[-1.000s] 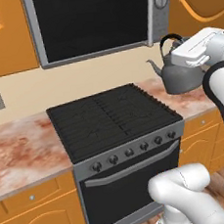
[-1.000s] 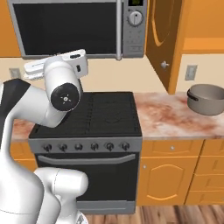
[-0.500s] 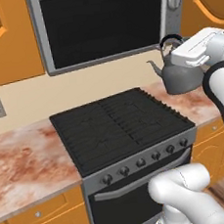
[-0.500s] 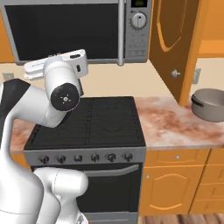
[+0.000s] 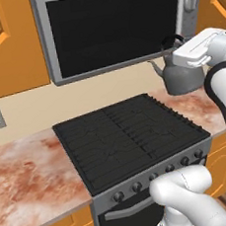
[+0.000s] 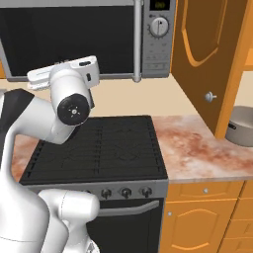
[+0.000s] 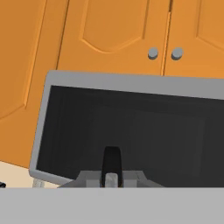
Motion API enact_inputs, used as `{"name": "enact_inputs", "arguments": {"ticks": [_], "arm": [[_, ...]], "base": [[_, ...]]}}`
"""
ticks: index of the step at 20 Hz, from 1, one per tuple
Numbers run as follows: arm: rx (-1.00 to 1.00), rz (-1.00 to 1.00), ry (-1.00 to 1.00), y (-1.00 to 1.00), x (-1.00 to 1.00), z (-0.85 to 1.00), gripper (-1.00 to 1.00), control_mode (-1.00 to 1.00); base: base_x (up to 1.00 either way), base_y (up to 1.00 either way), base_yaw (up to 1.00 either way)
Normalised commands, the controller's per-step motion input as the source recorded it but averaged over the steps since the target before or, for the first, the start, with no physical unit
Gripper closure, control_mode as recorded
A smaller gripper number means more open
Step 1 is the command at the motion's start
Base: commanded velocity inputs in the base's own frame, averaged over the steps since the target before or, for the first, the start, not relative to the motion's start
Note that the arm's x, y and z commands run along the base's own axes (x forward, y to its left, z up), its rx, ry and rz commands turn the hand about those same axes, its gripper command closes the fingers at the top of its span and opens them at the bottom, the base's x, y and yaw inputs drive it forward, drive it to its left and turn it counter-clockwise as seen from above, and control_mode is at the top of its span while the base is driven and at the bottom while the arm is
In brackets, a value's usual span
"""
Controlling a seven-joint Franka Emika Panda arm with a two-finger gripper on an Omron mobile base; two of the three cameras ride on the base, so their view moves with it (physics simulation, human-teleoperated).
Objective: Pick the kettle from the cabinet and place it on a stove burner. Then pick the pot from the counter and place it on another stove burner. Finally, turn both burners on.
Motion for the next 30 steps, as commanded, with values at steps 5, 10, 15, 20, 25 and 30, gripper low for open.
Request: {"name": "enact_inputs", "arguments": {"ticks": [5, 10, 15, 20, 25, 30], "arm": [[0.0, 0.0, 0.0, 0.0, 0.0, 0.0, 1.0, 1.0], [0.0, 0.0, 0.0, 0.0, 0.0, 0.0, 1.0, 1.0], [0.0, 0.0, 0.0, 0.0, 0.18, 0.0, 1.0, -1.0], [0.0, 0.0, 0.0, -0.01, 0.04, 0.0, 1.0, -1.0], [0.01, 0.0, 0.0, -0.06, 0.0, -0.01, 1.0, -1.0], [0.0, 0.0, 0.0, -0.08, 0.0, -0.12, 1.0, -1.0]], "base": [[0.29, 0.24, -0.01], [0.08, 0.06, 0.0], [0.0, 0.0, 0.0], [0.0, 0.0, 0.0], [0.0, 0.0, 0.0], [0.0, 0.0, 0.0]]}}
